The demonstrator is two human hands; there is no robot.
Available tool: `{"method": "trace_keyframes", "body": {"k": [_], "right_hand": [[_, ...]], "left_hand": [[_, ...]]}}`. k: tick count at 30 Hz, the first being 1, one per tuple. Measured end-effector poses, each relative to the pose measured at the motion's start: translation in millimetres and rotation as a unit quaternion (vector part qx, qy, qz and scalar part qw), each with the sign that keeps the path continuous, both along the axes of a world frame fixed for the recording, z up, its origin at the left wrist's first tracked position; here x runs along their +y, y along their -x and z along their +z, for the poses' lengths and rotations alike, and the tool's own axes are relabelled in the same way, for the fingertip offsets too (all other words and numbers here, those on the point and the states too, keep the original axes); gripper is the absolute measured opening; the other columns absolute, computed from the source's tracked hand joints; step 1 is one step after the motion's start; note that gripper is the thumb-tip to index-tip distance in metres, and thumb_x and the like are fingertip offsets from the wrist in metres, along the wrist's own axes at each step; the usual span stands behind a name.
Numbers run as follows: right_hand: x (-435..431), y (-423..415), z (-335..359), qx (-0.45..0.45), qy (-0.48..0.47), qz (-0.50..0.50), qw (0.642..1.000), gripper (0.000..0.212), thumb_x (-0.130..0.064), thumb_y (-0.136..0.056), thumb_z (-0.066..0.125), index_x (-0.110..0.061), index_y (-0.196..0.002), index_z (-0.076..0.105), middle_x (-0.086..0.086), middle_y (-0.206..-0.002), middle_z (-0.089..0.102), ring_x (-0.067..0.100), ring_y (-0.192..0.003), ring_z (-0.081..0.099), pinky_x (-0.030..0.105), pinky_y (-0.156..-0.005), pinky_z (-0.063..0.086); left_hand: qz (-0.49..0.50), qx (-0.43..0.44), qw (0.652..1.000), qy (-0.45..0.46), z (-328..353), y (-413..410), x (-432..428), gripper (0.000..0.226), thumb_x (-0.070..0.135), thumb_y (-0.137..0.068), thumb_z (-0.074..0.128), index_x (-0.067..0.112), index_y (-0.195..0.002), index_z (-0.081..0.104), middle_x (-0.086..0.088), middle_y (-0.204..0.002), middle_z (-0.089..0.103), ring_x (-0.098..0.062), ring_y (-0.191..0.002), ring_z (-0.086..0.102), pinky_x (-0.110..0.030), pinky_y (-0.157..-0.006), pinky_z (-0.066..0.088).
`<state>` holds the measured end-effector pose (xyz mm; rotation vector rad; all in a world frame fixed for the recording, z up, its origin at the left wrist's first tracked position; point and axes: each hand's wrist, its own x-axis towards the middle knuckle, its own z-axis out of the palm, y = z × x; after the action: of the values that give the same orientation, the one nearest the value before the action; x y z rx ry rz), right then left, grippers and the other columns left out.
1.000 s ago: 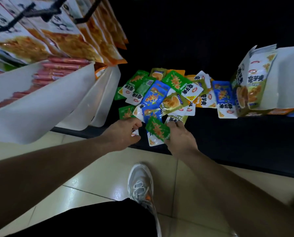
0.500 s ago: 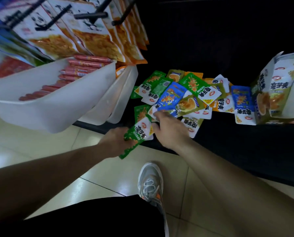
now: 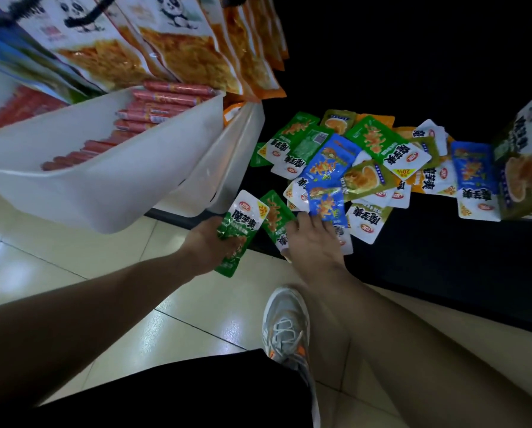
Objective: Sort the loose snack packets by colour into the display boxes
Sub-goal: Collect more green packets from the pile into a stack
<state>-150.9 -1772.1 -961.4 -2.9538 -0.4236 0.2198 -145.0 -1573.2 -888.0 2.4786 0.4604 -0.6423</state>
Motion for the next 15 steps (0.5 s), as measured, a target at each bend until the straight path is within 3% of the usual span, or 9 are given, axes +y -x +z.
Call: {"method": "trace_keyframes", "body": {"k": [3,6,10,12,15], "right_hand": [[-4,-5,4,0.033,0.014,-0.044,0.998,0.077,-0.049,-0.052,0.092,-0.005,-0.108,0.064,0.018,-0.1,0.065,0.038,-0.097,0.062,0.051,-0.091,0.048],[-2,-5,8,0.058,0.003,-0.054,0.997,0.081,-0.043,-0.048,0.095,-0.004,-0.111,0.063,0.018,-0.102,0.064,0.039,-0.098,0.063,0.052,-0.094,0.049],[-14,-7,24,0.134,-0.125,-0.051,0.982,0.049,-0.024,-0.087,0.074,-0.013,-0.129,0.051,0.011,-0.129,0.048,0.034,-0.112,0.058,0.042,-0.09,0.05],[-30,-5,36,0.15,-0.212,-0.069,0.963,0.029,-0.016,-0.092,0.064,-0.019,-0.121,0.059,0.005,-0.121,0.058,0.028,-0.106,0.06,0.038,-0.083,0.05],[-63,-4,67,0.15,-0.29,-0.085,0.941,0.016,-0.023,-0.095,0.062,-0.024,-0.11,0.069,-0.002,-0.108,0.07,0.019,-0.095,0.065,0.034,-0.079,0.052]], "left_hand": [[-0.002,-0.003,1.0,0.018,3,-6,2,0.02,0.035,-0.088,0.072,0.021,-0.101,0.068,0.001,-0.091,0.073,-0.019,-0.084,0.071,-0.034,-0.072,0.059],[0.012,-0.012,1.0,0.025,6,-7,1,0.019,0.033,-0.088,0.072,0.022,-0.101,0.065,-0.001,-0.093,0.073,-0.022,-0.085,0.071,-0.043,-0.08,0.061],[0.028,-0.03,0.999,0.022,11,-6,-3,0.023,0.026,-0.089,0.069,0.021,-0.11,0.063,-0.005,-0.099,0.071,-0.026,-0.091,0.069,-0.045,-0.085,0.058],[0.031,-0.048,0.998,0.037,15,-7,-8,0.026,0.023,-0.091,0.066,0.023,-0.116,0.06,-0.005,-0.104,0.07,-0.027,-0.095,0.067,-0.045,-0.088,0.057],[0.039,-0.083,0.993,0.068,23,-11,-19,0.029,0.014,-0.093,0.063,0.022,-0.12,0.059,-0.006,-0.107,0.068,-0.029,-0.099,0.065,-0.044,-0.091,0.055]]}}
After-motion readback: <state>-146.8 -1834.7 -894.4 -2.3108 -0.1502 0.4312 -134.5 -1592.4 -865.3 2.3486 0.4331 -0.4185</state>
